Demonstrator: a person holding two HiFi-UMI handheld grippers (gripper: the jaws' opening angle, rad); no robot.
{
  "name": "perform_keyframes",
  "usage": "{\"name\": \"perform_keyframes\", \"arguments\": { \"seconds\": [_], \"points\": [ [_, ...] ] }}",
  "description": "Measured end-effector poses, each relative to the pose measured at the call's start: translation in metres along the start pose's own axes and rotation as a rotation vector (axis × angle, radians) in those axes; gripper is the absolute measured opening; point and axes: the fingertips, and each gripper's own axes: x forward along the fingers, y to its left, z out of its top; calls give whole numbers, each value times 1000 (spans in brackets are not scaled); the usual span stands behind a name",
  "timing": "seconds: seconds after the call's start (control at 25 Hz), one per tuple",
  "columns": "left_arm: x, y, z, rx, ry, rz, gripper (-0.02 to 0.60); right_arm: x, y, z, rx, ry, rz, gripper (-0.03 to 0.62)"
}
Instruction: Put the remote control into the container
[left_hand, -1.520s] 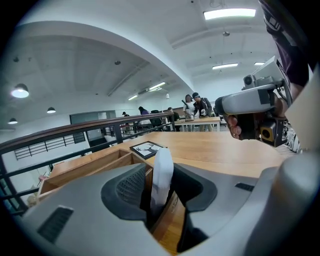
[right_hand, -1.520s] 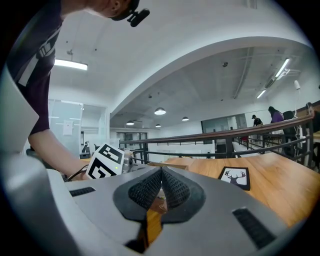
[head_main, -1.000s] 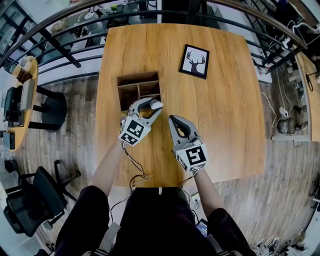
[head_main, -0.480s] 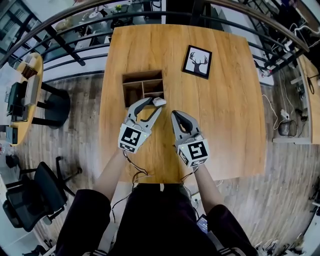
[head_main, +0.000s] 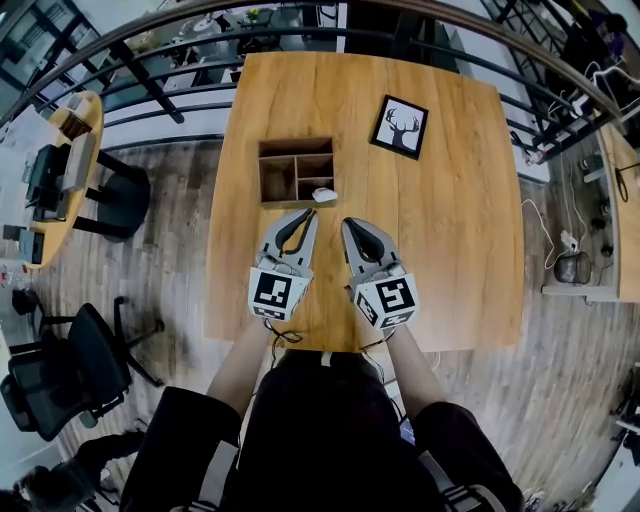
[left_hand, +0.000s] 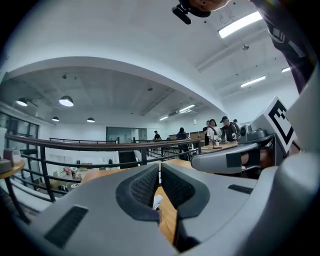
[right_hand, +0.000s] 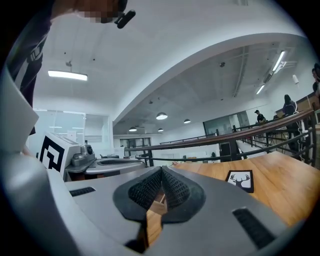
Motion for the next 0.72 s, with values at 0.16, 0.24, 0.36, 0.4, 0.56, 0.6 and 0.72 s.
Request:
{"name": "perform_keyframes", "arguments": {
  "seconds": [0.16,0.24,0.36,0.4,0.56,0.6,0.72],
  "points": [
    [-23,-18,21,11,-15,26,12,-19,13,17,-6,-16,27,18],
    [-36,-25,34,18,-35,40,12,-28,22,27,-15,-27,45,18],
    [-52,-36,58,29,-104,56,12,-43,35,44,-35,-50,71,18],
    [-57,-40,65,44,-122,59,12,-49,40,50,-43,-60,79,18],
    [-79,-60,91,126,-176,55,12,-69,56,70,-63,-101,103,18],
    [-83,-63,97,133,-195,56,12,-73,60,74,-67,-110,108,18],
    [-96,-69,111,118,-234,66,12,-83,69,84,-73,-135,121,18]
  ]
}}
